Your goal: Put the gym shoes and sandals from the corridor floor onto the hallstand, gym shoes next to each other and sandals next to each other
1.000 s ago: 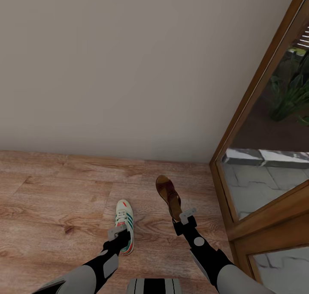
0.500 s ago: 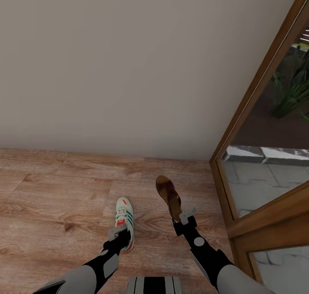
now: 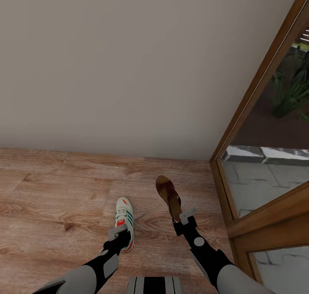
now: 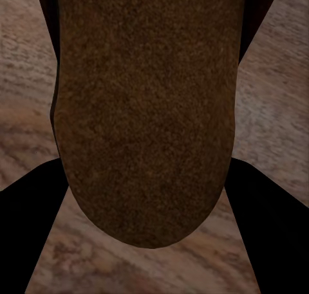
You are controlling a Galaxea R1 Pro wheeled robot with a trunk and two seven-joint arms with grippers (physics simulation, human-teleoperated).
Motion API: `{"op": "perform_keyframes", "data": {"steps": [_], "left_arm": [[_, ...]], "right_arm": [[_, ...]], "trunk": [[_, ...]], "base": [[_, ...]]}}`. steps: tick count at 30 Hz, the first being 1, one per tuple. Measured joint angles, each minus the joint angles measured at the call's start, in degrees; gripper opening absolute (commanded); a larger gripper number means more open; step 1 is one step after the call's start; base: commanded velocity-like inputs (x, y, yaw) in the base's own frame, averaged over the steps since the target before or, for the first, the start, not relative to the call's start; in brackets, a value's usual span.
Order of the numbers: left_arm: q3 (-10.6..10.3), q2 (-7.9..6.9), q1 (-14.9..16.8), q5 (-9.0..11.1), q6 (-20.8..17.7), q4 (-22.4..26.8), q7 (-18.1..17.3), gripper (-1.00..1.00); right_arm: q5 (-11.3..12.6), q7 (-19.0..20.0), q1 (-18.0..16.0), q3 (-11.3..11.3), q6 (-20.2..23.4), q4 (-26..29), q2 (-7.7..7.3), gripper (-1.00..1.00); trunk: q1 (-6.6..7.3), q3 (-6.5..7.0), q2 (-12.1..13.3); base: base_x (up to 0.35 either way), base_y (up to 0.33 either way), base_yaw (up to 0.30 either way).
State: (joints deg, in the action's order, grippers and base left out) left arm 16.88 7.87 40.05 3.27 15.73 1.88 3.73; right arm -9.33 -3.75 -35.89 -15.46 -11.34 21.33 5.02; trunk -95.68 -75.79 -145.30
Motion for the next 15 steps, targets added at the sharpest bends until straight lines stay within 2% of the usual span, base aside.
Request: {"op": "perform_keyframes", "data": {"steps": [15], "left_arm": [[0.0,0.51,0.0,-0.3,0.0,0.0,0.0,1.00]], "right_arm": [[-0.1,0.0,0.0,-0.1,-0.8,-0.1,0.00,-1.00]], "trunk": [[0.00,0.00,0.0]], "base": [[0.000,0.000,0.000]]}}
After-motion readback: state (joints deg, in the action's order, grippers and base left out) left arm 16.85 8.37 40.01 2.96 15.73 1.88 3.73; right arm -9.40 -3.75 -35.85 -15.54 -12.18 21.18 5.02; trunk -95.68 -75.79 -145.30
